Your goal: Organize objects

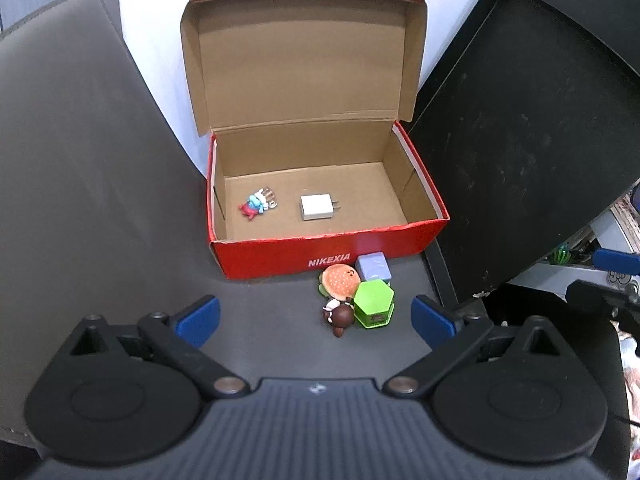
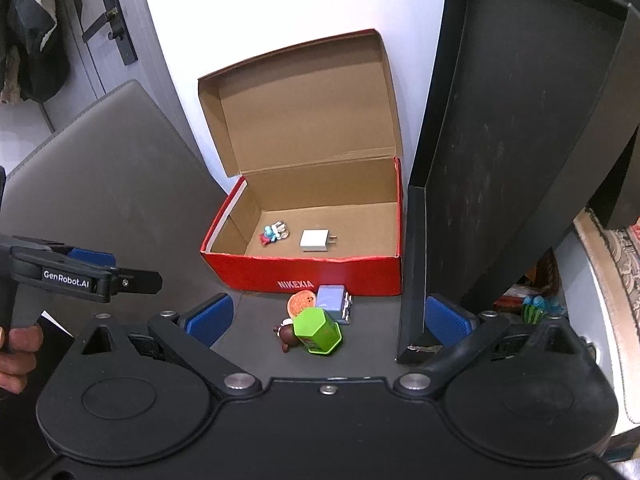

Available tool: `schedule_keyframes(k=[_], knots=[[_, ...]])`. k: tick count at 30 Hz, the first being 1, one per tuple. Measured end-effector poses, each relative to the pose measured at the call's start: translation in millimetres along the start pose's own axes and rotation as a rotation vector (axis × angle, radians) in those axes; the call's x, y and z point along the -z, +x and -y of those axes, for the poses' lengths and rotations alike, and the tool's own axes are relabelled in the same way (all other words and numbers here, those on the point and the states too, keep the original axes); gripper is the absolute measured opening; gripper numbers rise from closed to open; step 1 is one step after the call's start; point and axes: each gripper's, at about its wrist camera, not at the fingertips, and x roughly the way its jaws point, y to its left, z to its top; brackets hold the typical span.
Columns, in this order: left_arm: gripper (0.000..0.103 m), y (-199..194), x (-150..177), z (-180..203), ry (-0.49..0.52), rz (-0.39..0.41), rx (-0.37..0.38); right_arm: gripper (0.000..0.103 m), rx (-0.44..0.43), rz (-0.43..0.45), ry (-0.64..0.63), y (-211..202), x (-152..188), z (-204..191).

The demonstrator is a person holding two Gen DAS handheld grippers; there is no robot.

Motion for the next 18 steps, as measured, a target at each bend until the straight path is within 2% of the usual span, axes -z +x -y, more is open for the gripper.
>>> schedule_keyframes(k=[18], knots=[[0.101, 49.0, -15.6, 5.1, -0.089, -0.081, 0.023, 0.103, -0.018, -0.09, -0.053, 45.2, 10.9, 5.5]])
